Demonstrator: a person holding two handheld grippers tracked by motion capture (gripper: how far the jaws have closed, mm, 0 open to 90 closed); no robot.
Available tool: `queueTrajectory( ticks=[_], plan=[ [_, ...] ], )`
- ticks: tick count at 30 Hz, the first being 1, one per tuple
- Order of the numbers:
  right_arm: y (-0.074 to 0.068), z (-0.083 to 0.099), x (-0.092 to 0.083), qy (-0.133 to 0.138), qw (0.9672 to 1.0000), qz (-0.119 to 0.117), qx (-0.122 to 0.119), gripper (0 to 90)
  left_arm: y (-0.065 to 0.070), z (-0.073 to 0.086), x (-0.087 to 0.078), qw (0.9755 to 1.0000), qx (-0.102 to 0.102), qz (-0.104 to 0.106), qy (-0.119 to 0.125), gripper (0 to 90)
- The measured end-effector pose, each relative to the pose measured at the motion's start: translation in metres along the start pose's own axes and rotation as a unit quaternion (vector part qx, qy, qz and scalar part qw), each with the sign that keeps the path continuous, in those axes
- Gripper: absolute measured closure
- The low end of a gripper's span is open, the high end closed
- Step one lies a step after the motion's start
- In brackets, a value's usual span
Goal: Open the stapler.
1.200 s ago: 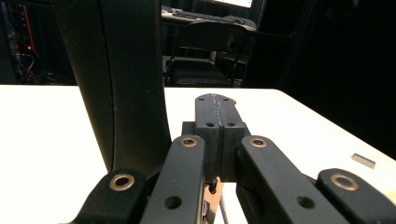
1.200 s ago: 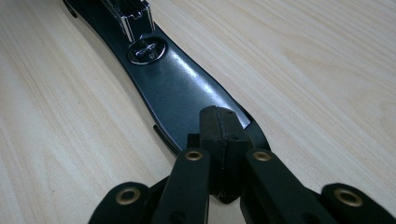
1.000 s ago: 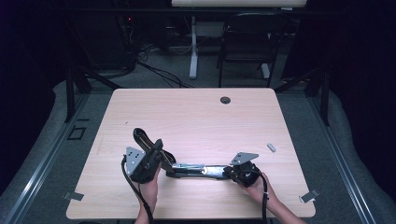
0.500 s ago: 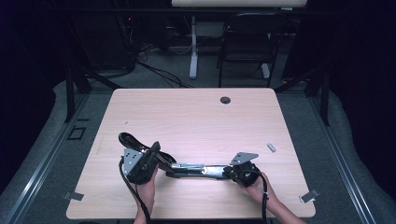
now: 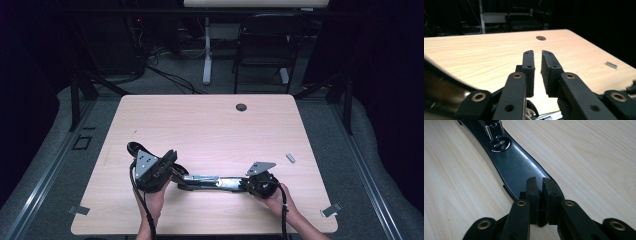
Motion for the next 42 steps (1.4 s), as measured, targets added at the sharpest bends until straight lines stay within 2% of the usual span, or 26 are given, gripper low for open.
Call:
queueTrajectory(
  ticks=[2,4,5,6,8,10,12,13,15,17,20,22,25,27,28,29,30,32,33,36,37,39,42],
  plan=[
    [0.003,-0.001,-0.001,-0.006,1.0,0.001,0.0,79.7,0.005,-0.003,0.004,0.9995,0.014,0.018,-0.023,71.2],
    [0.006,-0.003,-0.005,-0.002,1.0,0.002,0.008,75.9,0.011,-0.005,0.009,0.9975,0.033,0.037,-0.05,64.2],
    [0.008,-0.007,-0.009,0.002,0.9999,0.0,0.011,71.7,0.015,-0.005,0.011,0.996,0.04,0.051,-0.062,54.3],
    [0.008,-0.007,-0.009,0.002,0.9999,0.0,0.011,71.7,0.018,-0.006,0.013,0.9944,0.046,0.061,-0.074,54.3],
    [0.009,-0.009,-0.014,-0.004,0.9999,-0.001,0.015,67.2,0.025,-0.007,0.016,0.9899,0.065,0.077,-0.099,47.9],
    [0.008,-0.012,-0.018,-0.008,0.9999,-0.001,0.012,62.0,0.03,-0.008,0.018,0.986,0.072,0.092,-0.119,40.5],
    [0.006,-0.014,-0.02,-0.013,0.9999,0.001,0.005,55.6,0.037,-0.012,0.022,0.9823,0.093,0.097,-0.13,36.6],
    [0.006,-0.015,-0.022,-0.02,0.9998,0.004,0.003,50.7,0.039,-0.015,0.024,0.9818,0.097,0.099,-0.13,34.3],
    [0.007,-0.016,-0.024,-0.02,0.9998,0.004,0.005,47.1,0.043,-0.02,0.032,0.9783,0.106,0.114,-0.136,31.9],
    [0.01,-0.015,-0.025,-0.031,0.9994,0.007,0.009,39.3,0.047,-0.027,0.041,0.9759,0.113,0.12,-0.143,28.7],
    [0.015,-0.013,-0.026,-0.042,0.999,0.008,0.009,32.1,0.053,-0.041,0.057,0.9694,0.136,0.128,-0.159,23.8],
    [0.018,-0.01,-0.026,-0.053,0.9986,0.011,-0.001,29.0,0.054,-0.051,0.064,0.9661,0.143,0.138,-0.164,21.1],
    [0.02,-0.008,-0.026,-0.062,0.998,0.014,-0.003,24.9,0.054,-0.061,0.073,0.9612,0.155,0.146,-0.175,17.1],
    [0.022,-0.007,-0.026,-0.067,0.9976,0.016,-0.007,24.3,0.054,-0.058,0.076,0.9553,0.171,0.147,-0.191,15.5],
    [0.022,-0.008,-0.025,-0.065,0.9977,0.016,-0.005,23.4,0.054,-0.053,0.077,0.952,0.172,0.155,-0.2,15.5],
    [0.023,-0.008,-0.025,-0.062,0.9978,0.024,-0.006,22.6,0.055,-0.046,0.077,0.9459,0.175,0.166,-0.217,15.4],
    [0.025,-0.008,-0.026,-0.064,0.9974,0.031,-0.009,22.4,0.055,-0.039,0.076,0.9421,0.182,0.166,-0.227,14.8],
    [0.028,-0.008,-0.026,-0.06,0.9975,0.035,-0.011,22.2,0.053,-0.024,0.072,0.9379,0.188,0.166,-0.24,13.9],
    [0.029,-0.008,-0.027,-0.062,0.9973,0.038,-0.01,22.2,0.052,-0.016,0.069,0.9374,0.187,0.165,-0.243,13.4],
    [0.033,-0.008,-0.027,-0.059,0.9975,0.04,-0.005,24.0,0.048,-0.003,0.06,0.9326,0.199,0.162,-0.254,11.8],
    [0.035,-0.008,-0.027,-0.061,0.9969,0.05,-0.002,24.2,0.049,-0.002,0.057,0.9326,0.202,0.161,-0.252,10.5],
    [0.039,-0.006,-0.025,-0.071,0.9959,0.056,-0.002,16.4,0.049,0.0,0.048,0.9347,0.198,0.168,-0.243,9.7],
    [0.045,-0.004,-0.025,-0.09,0.9935,0.069,0.008,14.8,0.049,0.007,0.039,0.9377,0.195,0.169,-0.233,8.5]
  ],
)
Point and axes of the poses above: each handheld gripper's, and its own axes: x roughly forward along the jaws, z roughly out of its underside, y roughly to its right, the point moved 6 cm from there along x, roughly forward along the jaws, and after that the axes turned 7 degrees about x, right-handed, at the moved point
